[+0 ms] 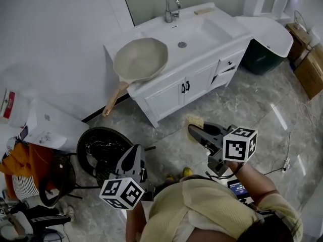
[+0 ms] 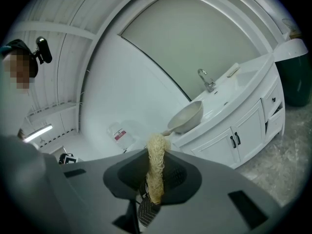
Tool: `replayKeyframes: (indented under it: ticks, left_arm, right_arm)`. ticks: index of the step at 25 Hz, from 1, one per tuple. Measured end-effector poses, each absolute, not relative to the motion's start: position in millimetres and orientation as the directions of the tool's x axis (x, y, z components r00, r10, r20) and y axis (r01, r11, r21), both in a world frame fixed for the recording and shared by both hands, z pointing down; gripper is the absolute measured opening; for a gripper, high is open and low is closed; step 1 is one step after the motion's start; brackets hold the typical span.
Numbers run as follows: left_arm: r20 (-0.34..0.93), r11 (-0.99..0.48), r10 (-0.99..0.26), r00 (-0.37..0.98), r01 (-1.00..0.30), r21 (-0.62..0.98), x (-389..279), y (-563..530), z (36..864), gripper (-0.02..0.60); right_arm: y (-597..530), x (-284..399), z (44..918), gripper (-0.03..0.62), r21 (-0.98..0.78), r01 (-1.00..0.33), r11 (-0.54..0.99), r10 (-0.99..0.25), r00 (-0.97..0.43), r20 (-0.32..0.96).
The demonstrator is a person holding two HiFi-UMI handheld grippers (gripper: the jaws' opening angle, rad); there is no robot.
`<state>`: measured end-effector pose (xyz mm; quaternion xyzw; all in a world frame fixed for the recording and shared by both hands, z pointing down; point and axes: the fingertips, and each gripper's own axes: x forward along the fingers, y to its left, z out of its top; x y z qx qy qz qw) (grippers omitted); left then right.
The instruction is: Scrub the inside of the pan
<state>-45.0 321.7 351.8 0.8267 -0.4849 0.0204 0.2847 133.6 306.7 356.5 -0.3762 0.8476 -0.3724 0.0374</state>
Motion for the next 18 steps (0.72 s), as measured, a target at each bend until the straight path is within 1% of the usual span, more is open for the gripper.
replayKeyframes:
  ticks: [6,12,18]
  left_arm:
    - [0.323,-0.316,-0.827,0.46,-0.856,0.408,-59.4,320.2,349.8,0.075]
    - [0.35,-0.322,-0.822,0.45,-0.873,0.365,-57.9,317.1,352.9,0.075]
    - [0.359,-0.337,-0.822,0.443,-0.885,0.32,-57.0,291.5,358.4,0.075]
  right_arm:
    - [299.9,139.2,359.4,0.074,-0.666,-0.591,0.455,-0.642,-0.736,0.215]
    - [294.0,141.1,369.1,0.074,-0.671,-0.599,0.438,-0.633,-0.735,0.243]
    - [277.8,140.7,369.8,0.074,-0.655,-0.612,0.444,-0.637,-0.73,0.25]
